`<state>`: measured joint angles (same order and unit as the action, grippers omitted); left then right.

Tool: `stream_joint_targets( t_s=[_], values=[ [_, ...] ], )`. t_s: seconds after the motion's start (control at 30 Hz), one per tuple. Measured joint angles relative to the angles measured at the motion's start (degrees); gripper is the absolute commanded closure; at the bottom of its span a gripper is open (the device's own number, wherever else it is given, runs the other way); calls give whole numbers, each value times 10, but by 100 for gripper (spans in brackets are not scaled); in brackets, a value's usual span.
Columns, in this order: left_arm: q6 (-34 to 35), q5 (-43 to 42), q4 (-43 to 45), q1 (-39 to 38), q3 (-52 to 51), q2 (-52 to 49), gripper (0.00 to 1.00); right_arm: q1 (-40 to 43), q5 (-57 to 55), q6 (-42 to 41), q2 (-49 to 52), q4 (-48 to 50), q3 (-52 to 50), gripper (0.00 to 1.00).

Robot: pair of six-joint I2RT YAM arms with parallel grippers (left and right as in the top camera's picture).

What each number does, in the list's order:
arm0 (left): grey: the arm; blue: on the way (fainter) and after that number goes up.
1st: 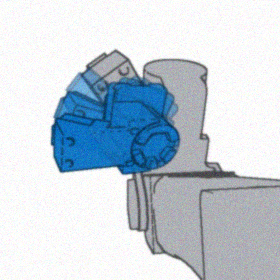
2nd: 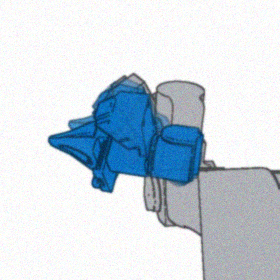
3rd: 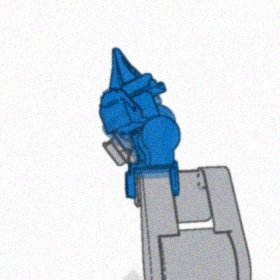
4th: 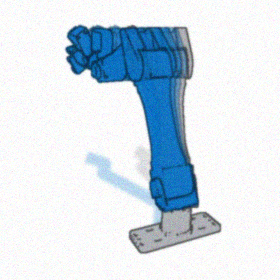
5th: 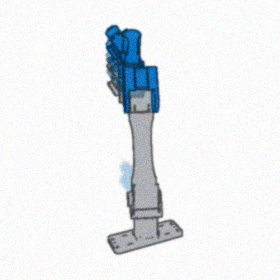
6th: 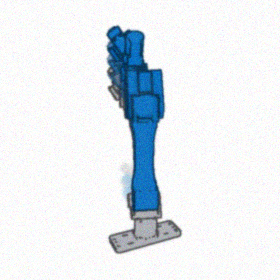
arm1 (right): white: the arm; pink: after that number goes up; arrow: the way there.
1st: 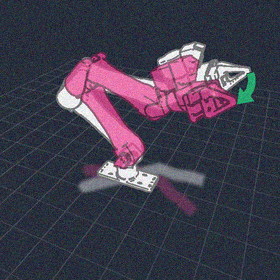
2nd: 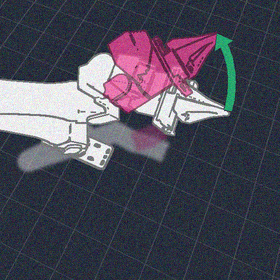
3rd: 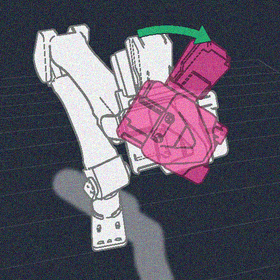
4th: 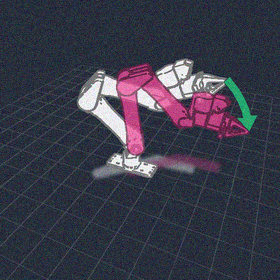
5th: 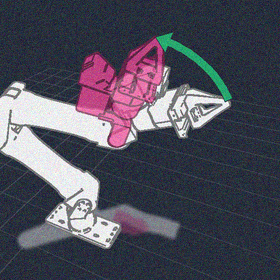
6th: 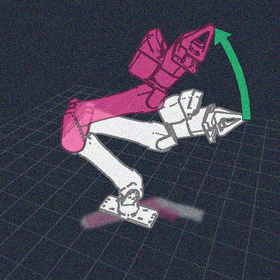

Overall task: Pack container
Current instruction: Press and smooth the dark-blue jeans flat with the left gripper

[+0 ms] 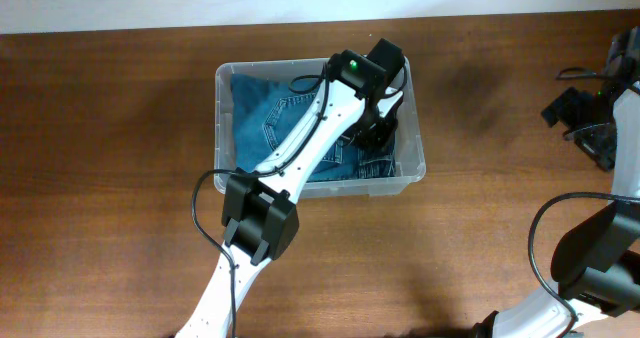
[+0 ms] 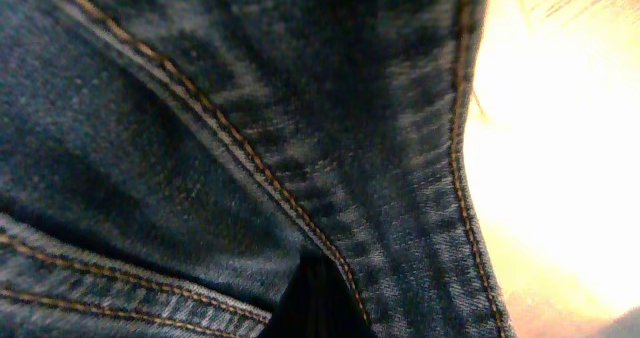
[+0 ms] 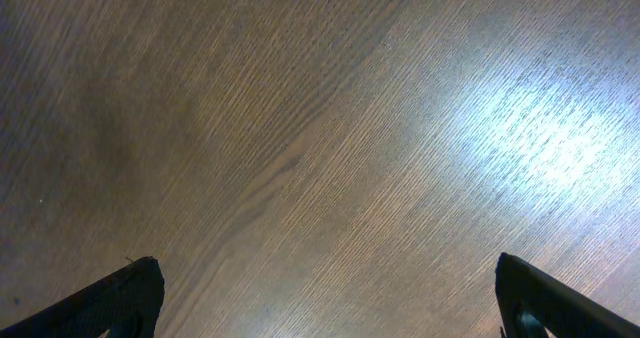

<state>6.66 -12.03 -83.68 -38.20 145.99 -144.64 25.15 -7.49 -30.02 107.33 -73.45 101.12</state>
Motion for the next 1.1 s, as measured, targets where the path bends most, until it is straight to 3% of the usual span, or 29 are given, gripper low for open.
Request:
stream_joint_targets(
  t_s=[0.13, 0.43, 0.8, 1.1],
  values=[
    [0, 12, 7, 7, 33, 0, 99, 0, 0, 0, 0, 0, 0, 1],
    [0, 63, 135, 31, 67, 3, 99, 0, 0, 0, 0, 0, 0, 2],
    [0, 67, 197, 33, -19, 3, 99, 0, 0, 0, 0, 0, 0, 2],
    [0, 68, 205, 33, -23, 3, 99, 0, 0, 0, 0, 0, 0, 2]
  ],
)
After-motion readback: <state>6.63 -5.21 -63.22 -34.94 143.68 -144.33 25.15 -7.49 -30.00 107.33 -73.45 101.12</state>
